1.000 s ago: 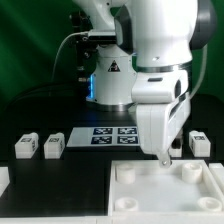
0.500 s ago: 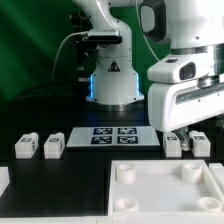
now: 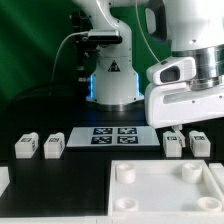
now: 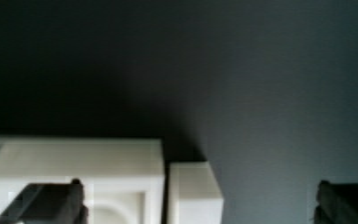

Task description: Assemble one leg

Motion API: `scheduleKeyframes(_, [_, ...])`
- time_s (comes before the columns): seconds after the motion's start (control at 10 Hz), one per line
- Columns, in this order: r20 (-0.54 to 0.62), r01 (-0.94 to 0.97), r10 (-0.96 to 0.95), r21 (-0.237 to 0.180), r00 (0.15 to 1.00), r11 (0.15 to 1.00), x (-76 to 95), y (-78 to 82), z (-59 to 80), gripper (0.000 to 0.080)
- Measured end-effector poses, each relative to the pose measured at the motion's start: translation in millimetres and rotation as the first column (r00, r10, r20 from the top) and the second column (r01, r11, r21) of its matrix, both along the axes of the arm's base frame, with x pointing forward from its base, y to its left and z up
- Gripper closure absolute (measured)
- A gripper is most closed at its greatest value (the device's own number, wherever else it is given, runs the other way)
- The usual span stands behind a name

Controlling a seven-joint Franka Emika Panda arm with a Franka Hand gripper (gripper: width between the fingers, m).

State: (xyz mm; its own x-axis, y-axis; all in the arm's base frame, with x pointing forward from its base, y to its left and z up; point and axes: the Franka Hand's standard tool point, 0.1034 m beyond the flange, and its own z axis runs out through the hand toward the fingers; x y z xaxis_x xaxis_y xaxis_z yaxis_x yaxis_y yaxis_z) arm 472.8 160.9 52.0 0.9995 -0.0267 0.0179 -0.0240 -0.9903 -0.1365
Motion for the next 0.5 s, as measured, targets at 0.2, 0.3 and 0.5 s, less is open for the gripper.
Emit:
scheduleKeyframes(0.2, [-0.089,0.037,-0.037,-0.006,0.995,0.999,-9.3,1.1,-2.3,0.015])
scheduleKeyframes(0.3, [-0.21,0.013,-0.016,-0.019,0.978,1.0,-20.7,2.6,-9.6,0.015])
scheduleKeyframes(0.5, [-0.404,0.003,-0.011,-0.022,0.915,1.0,-16.7,0.6,-17.0,0.015])
